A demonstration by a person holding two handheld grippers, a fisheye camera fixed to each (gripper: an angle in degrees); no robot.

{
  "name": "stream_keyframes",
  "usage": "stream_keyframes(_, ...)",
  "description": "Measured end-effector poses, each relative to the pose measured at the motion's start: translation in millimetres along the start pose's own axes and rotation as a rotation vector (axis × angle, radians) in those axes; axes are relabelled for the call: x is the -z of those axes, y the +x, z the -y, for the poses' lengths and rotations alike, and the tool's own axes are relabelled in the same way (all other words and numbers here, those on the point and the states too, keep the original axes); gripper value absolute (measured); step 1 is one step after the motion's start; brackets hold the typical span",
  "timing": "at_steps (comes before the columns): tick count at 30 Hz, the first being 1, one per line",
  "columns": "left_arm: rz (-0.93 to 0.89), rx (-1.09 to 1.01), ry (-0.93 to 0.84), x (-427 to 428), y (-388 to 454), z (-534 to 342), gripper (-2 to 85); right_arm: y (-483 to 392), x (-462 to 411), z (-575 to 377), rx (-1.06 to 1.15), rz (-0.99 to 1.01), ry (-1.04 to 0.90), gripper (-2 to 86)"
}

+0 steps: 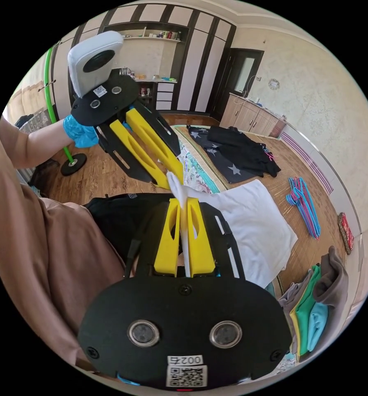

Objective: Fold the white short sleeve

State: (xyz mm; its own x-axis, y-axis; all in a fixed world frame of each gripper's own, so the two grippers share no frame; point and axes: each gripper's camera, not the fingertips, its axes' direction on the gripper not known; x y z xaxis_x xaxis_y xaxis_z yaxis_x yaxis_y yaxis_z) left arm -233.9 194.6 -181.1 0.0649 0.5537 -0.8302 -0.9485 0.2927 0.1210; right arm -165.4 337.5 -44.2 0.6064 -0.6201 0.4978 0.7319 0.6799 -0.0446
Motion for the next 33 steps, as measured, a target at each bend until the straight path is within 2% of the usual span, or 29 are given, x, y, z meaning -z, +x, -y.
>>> stream_keyframes(7,-0.005,-0.038,0.0,6.8,-8.2,4.7,-0.6,1.5,-11.7,15.6,0.007,-0.052,-0.046,6.2)
stream_keyframes(20,0.011,0.038,0.009,17.3,-37.3,3.4,-0.9,48.7,-41.7,-35.7,-0.098,-0.49,-0.452,4.5)
stream_keyframes(25,-0.006,0.064,-0.015,14.5,-48.6,3.2,-0.9,63.8,-37.2,-40.1,-0.116,-0.526,-0.485,1.5)
stream_keyframes(33,-0.066,0.123,-0.014,15.9,-75.2,5.1,-0.9,90.4,-17.0,-10.2,-0.094,-0.466,-0.395,-0.6)
